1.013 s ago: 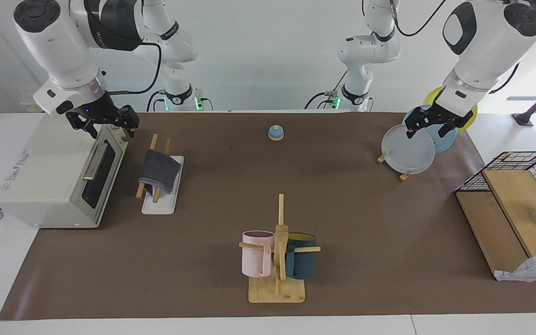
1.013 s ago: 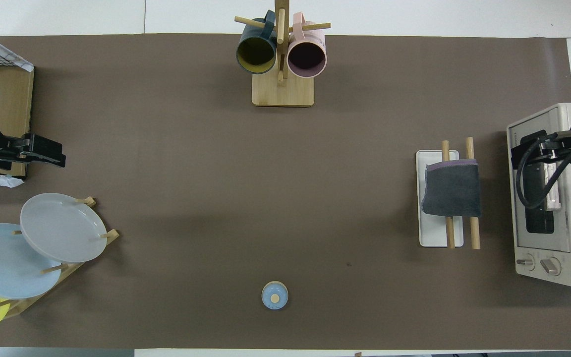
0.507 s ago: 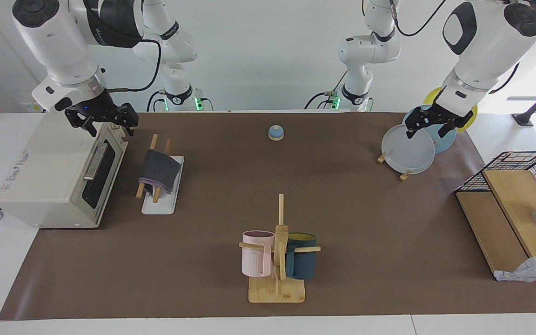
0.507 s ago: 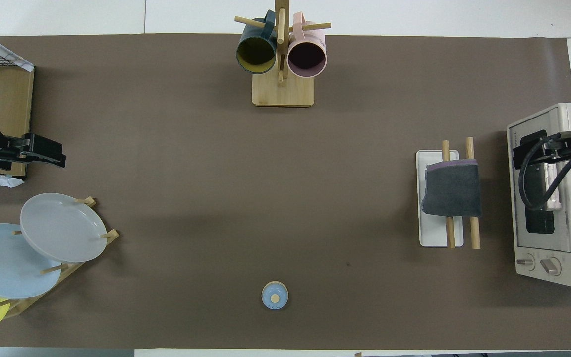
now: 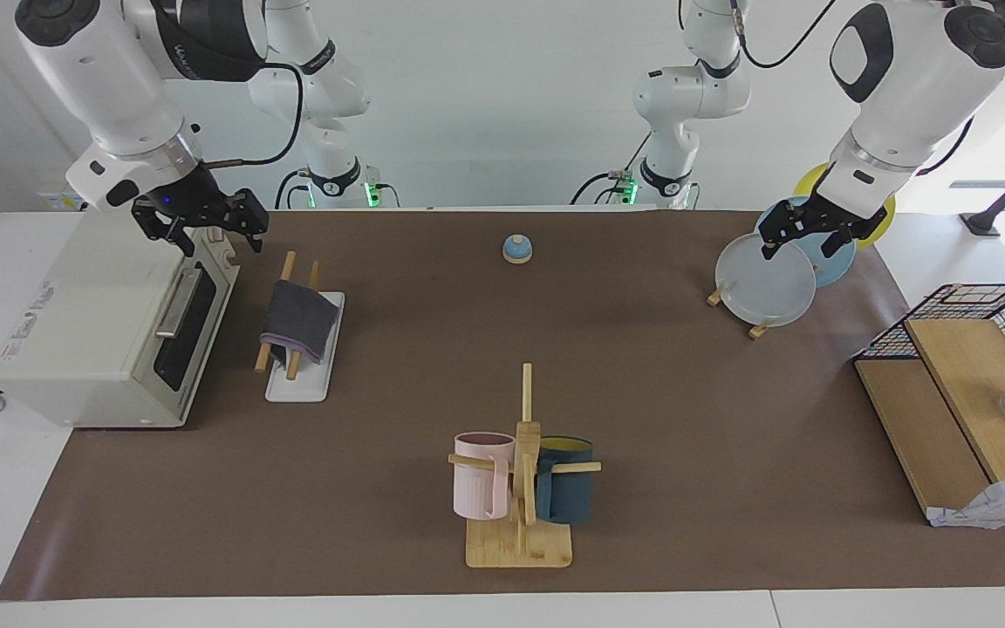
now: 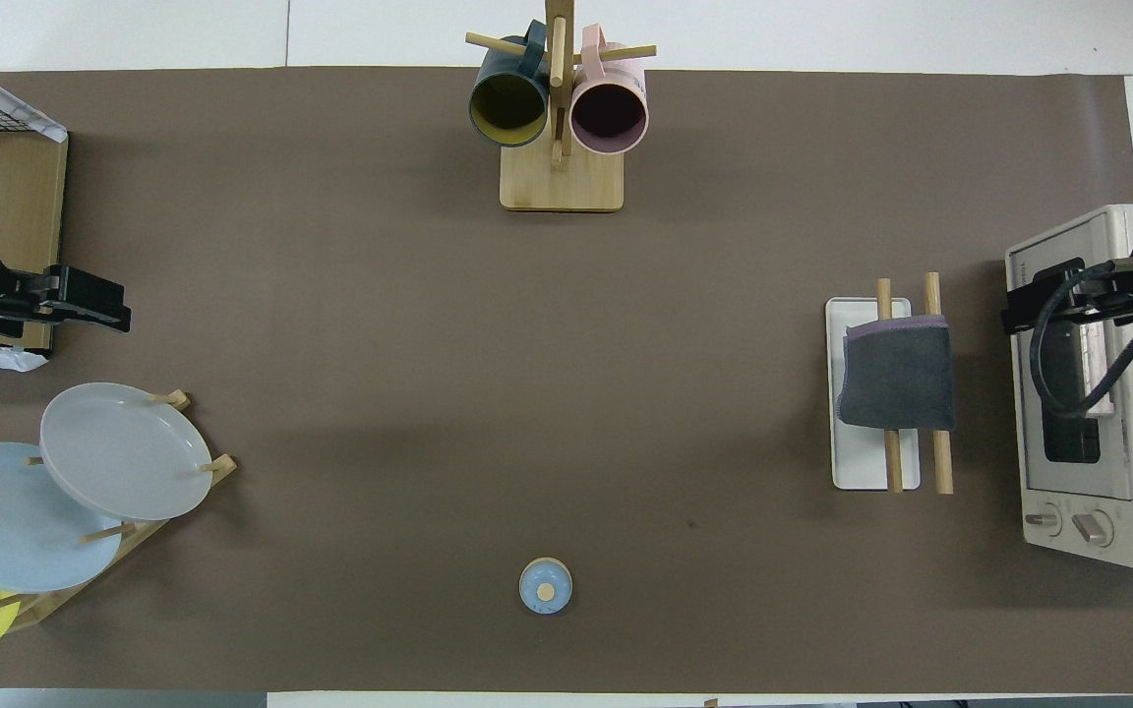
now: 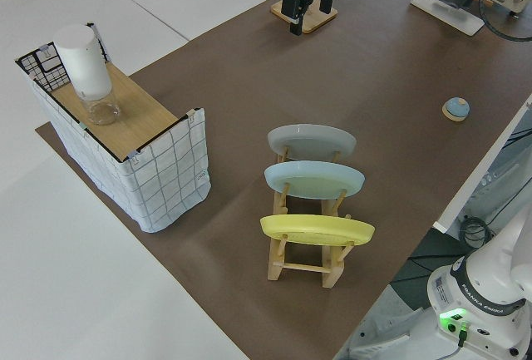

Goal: Fold towel and hang on rack

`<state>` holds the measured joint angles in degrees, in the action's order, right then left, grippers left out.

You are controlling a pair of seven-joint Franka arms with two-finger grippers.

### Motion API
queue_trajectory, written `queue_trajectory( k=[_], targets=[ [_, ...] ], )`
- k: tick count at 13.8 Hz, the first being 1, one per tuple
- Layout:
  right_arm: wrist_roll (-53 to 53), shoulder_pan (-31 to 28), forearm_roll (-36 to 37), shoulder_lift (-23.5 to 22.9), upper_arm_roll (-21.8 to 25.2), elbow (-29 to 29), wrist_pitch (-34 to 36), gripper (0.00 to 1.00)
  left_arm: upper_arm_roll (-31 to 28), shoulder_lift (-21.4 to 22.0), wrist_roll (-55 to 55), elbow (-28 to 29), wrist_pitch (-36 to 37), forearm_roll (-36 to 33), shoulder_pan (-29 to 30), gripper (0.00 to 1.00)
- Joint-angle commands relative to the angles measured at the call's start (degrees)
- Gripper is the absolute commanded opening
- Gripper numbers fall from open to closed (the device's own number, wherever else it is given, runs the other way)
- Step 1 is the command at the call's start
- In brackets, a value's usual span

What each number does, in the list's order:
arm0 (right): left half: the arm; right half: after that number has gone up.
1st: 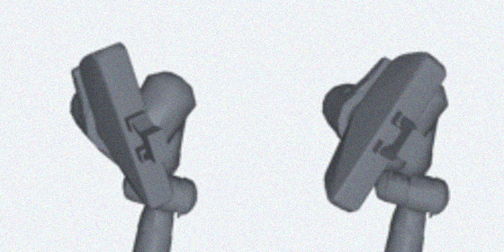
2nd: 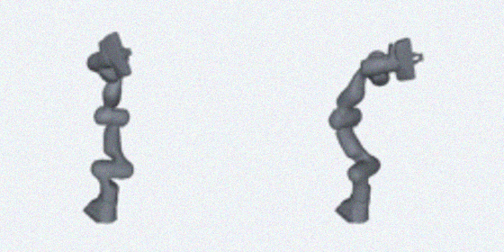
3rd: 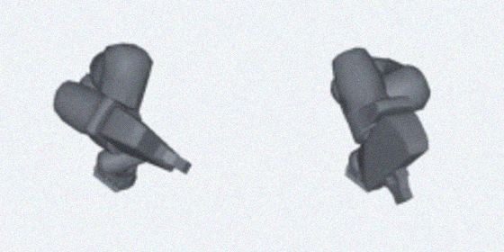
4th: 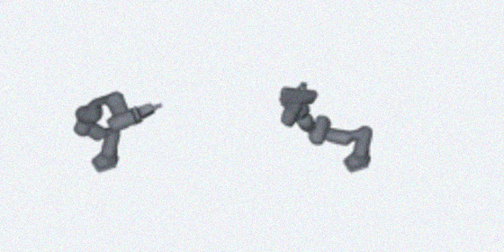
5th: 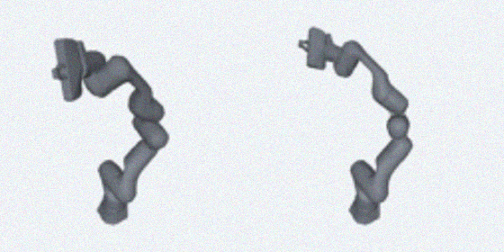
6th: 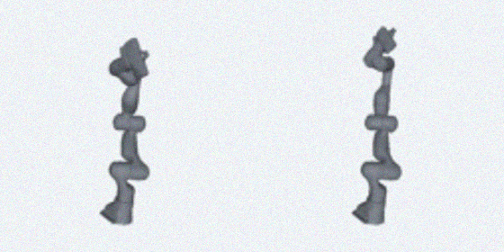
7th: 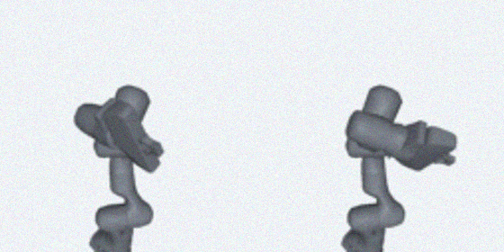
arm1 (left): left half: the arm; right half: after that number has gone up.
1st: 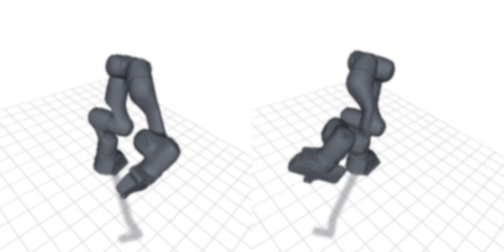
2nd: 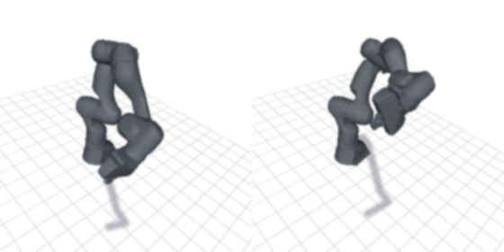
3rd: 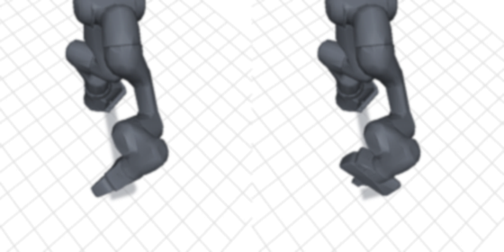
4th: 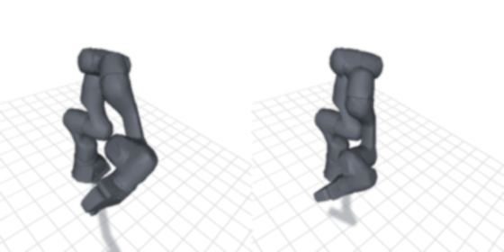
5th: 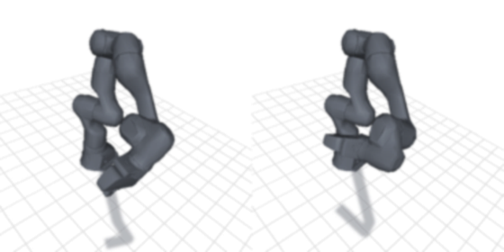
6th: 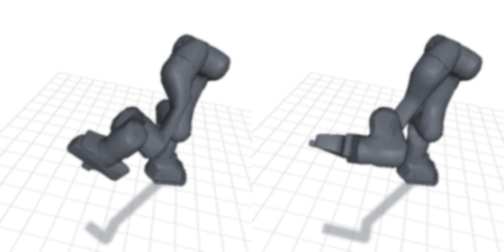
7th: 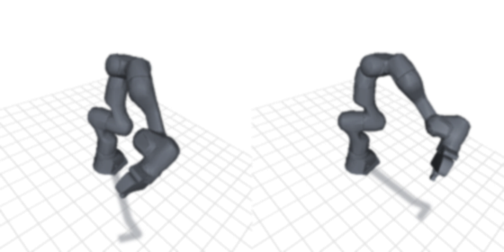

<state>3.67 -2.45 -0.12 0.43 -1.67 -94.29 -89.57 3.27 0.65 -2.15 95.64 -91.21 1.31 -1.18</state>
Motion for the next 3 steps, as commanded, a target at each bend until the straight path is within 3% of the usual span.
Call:
queue_trajectory(
  k=[1, 3],
  targets=[
    [-0.16, -0.27, -0.67, 0.54, -0.35, 0.42, 0.8, 1.0, -0.19, 0.05, 0.3, -0.19, -0.11, -0.88, -0.14, 1.0],
    [-0.16, -0.27, -0.67, 0.54, -0.35, 0.42, 0.72, 1.0, -0.19, 0.05, 0.3, -0.19, -0.11, -0.87, -0.05, 1.0]
  ],
)
